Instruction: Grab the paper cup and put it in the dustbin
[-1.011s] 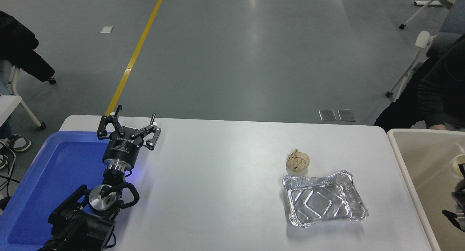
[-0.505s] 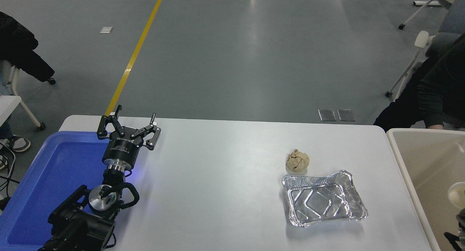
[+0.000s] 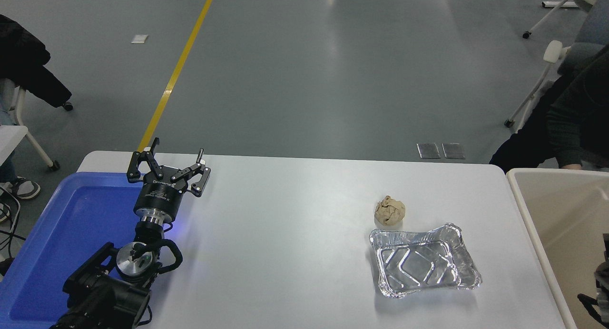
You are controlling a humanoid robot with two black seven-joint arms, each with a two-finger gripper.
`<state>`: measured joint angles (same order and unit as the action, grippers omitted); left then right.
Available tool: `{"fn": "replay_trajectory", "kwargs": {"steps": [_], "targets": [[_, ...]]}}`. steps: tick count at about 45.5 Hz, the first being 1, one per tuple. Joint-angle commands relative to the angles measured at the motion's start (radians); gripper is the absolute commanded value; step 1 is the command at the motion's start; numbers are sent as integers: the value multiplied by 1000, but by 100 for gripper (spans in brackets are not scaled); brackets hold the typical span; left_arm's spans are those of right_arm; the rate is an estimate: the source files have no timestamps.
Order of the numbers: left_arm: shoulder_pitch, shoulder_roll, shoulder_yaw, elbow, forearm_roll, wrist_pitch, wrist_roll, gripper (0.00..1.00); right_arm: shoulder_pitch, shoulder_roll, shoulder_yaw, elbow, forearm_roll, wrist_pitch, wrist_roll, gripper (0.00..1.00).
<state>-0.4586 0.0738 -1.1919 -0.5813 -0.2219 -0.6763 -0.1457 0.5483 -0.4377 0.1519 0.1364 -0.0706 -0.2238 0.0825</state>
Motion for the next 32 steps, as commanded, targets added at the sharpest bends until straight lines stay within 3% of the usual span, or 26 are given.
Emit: {"fn": "replay_trajectory", "kwargs": {"steps": [1, 11, 23, 32], "targets": [[0, 0, 0, 0, 1, 1, 0, 99, 134, -160, -112, 201, -21, 0, -1, 100], [0, 0, 0, 0, -1, 1, 0, 99, 347, -303, -270, 405, -75, 1, -9, 100], [0, 0, 0, 0, -1, 1, 0, 99, 583, -411, -458, 637, -296, 3, -7, 100], [0, 0, 2, 0, 1, 0, 0, 99, 855, -420, -771, 761, -354, 26, -7, 100]]}}
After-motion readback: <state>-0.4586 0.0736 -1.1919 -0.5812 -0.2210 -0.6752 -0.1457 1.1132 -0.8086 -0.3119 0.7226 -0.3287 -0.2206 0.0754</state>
